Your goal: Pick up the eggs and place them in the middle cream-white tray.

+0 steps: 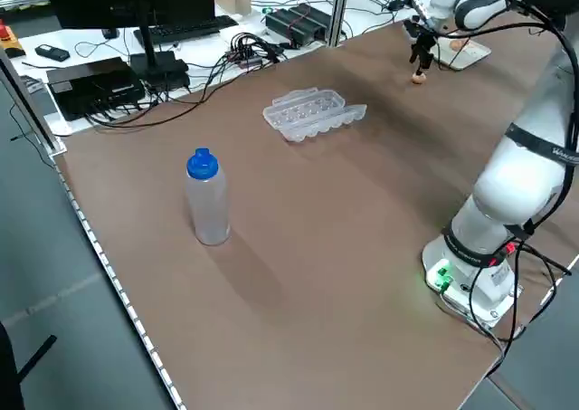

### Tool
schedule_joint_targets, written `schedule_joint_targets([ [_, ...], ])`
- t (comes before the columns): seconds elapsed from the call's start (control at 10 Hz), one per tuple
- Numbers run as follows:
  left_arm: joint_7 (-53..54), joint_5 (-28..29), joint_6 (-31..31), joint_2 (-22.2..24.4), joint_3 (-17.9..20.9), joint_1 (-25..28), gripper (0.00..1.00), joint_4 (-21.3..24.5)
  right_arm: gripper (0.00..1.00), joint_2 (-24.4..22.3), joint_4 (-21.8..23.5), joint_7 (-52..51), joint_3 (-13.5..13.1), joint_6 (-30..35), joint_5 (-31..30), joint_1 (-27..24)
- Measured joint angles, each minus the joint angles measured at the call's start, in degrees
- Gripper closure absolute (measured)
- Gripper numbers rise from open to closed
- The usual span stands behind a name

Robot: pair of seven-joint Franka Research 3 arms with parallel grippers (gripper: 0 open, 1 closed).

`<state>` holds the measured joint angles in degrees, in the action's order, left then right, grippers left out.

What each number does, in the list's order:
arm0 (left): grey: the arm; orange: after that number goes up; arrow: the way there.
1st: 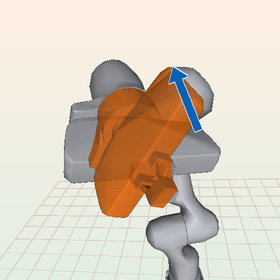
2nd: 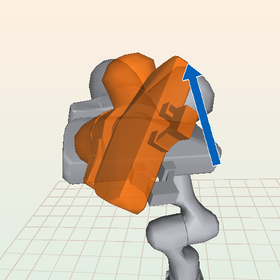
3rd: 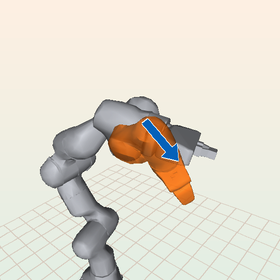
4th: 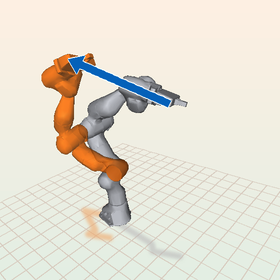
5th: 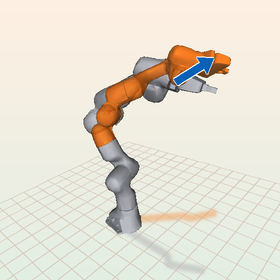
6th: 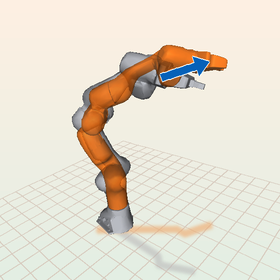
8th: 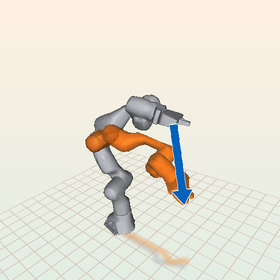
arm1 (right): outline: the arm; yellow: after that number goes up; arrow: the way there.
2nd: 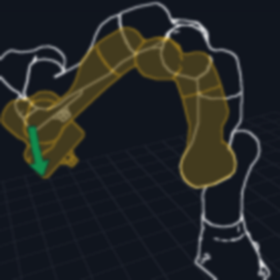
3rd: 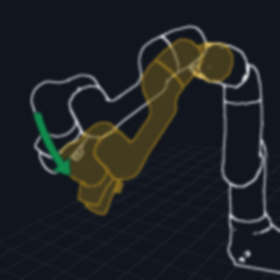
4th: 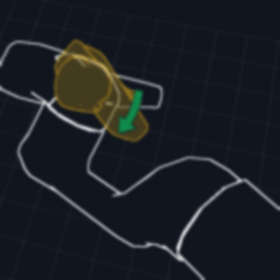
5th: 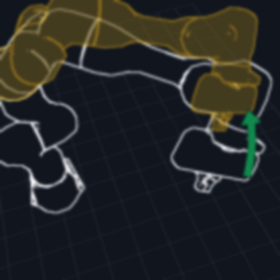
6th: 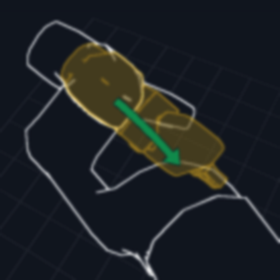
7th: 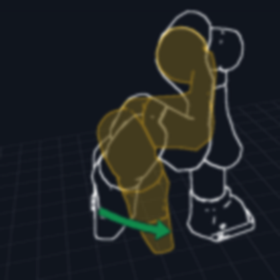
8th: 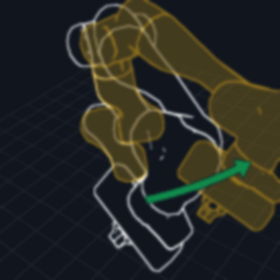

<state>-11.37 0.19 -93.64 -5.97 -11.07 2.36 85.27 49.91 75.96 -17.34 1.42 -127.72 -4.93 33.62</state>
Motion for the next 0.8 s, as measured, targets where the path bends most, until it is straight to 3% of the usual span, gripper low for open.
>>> schedule_joint_targets([
  [0.8,0.09,0.03,-2.12,0.02,0.04,0.25,0.0,-0.88,0.0,0.0,0.03,0.0,0.27,0.36,0.29,0.57],
])
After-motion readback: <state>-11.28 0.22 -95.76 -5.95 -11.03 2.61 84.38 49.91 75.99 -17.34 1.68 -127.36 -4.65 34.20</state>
